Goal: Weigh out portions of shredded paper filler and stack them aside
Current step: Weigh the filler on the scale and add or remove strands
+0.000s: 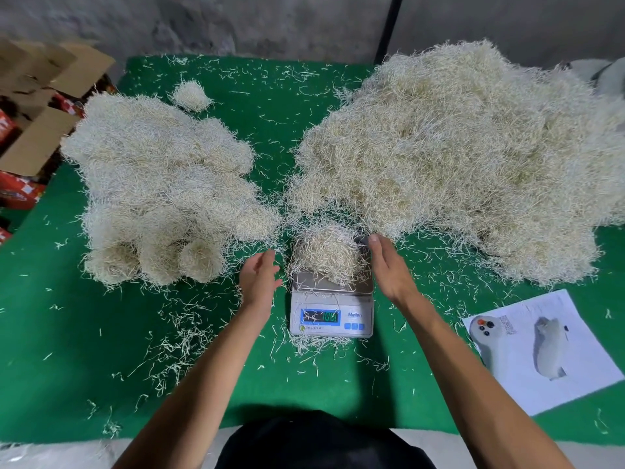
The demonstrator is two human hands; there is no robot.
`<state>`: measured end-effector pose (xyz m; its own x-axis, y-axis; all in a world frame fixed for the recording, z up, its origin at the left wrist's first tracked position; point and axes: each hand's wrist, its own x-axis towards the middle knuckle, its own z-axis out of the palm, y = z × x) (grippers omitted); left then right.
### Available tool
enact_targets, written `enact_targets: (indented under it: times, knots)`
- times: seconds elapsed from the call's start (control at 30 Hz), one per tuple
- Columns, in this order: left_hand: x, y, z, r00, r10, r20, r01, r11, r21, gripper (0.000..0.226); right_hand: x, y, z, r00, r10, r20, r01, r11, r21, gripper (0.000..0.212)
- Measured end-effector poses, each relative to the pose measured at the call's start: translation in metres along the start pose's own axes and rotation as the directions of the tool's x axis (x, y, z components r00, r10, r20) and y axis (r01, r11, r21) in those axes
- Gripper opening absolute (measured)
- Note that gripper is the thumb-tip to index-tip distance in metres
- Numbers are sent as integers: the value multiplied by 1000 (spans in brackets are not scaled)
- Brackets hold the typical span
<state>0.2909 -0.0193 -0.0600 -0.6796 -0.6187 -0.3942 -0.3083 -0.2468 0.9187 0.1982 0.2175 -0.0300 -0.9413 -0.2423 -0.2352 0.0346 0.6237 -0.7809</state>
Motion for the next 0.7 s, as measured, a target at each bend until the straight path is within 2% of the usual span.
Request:
enact_targets:
  times: [0.07,0.17,0.27,0.37,0.4,0.47,0.53,0.57,0.63,0.7]
  knots:
    - [4,7,10,1000,-16,5,16,999,32,48,6,-1,8,1000,15,-17,-14,998,63,82]
    - [10,21,34,989,-101,106,83,983,162,73,16,-8,24,995,63,-73,-50,984,174,77]
    - [9,34,62,954,-137,268,54,954,295,75,22,-19,50,996,89,-23,-79,954,288,82]
    - [7,42,87,923,-194,332,56,922,382,71,32,-44,72,994,58,95,-97,873,478,85]
    - [6,46,91,925,-188,330,62,933,356,66,39,-54,75,991,82,102,-125,820,559,84]
    - [4,62,96,940,-107,325,44,980,196,53,57,-73,76,983,173,60,-170,737,654,76]
    - [6,85,97,968,-61,243,62,998,4,57,69,-91,74,973,229,-26,-158,743,650,71]
    - [10,98,96,979,-103,178,118,990,-77,64,71,-103,74,973,215,-88,-114,772,625,70]
    - [17,120,84,960,-224,166,255,947,-195,69,71,-128,77,973,100,-207,35,825,564,65]
    - [23,135,71,940,-284,186,313,938,-147,72,66,-151,76,982,-49,-184,140,841,523,68]
